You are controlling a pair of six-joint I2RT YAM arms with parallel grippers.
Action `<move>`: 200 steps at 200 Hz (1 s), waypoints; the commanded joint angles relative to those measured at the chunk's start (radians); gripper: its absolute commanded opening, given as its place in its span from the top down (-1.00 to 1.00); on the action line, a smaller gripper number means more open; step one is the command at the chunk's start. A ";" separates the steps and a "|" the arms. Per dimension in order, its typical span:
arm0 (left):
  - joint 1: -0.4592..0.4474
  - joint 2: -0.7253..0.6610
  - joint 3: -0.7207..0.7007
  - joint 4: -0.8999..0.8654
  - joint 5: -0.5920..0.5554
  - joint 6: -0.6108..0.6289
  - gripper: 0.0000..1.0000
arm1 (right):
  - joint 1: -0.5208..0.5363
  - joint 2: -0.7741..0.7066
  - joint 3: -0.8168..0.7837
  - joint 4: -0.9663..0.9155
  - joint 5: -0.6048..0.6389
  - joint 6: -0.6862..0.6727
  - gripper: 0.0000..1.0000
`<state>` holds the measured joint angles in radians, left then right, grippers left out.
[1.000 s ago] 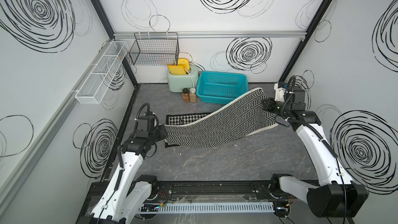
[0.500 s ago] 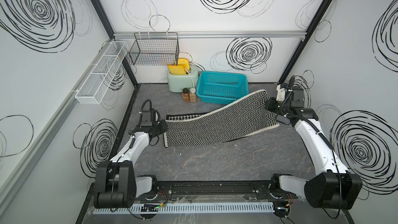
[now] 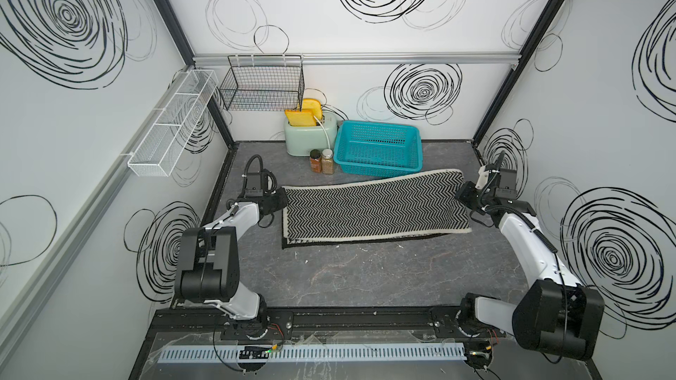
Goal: Roll up the scarf and place it into the basket
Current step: Flatten out the scarf at the center of the board.
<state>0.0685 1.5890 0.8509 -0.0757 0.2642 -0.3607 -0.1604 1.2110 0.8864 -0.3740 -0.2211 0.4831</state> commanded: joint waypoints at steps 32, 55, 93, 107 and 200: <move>-0.011 0.078 0.035 0.076 -0.023 0.022 1.00 | -0.020 -0.034 -0.072 0.153 0.060 -0.009 1.00; -0.018 0.116 0.063 0.080 -0.018 0.023 0.85 | -0.021 -0.016 -0.103 0.202 0.086 -0.016 1.00; -0.012 0.130 0.114 0.063 -0.020 0.028 0.23 | -0.014 0.021 -0.130 0.251 0.125 -0.045 1.00; -0.009 0.118 0.130 0.038 -0.032 0.036 -0.10 | -0.012 0.023 -0.151 0.273 0.126 -0.039 1.00; -0.013 -0.232 -0.150 -0.228 0.012 0.075 -0.15 | 0.011 0.006 -0.200 0.313 0.169 -0.013 1.00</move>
<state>0.0551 1.3838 0.7971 -0.2474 0.2310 -0.2947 -0.1631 1.2434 0.6987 -0.0921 -0.0814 0.4564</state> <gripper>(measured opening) 0.581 0.050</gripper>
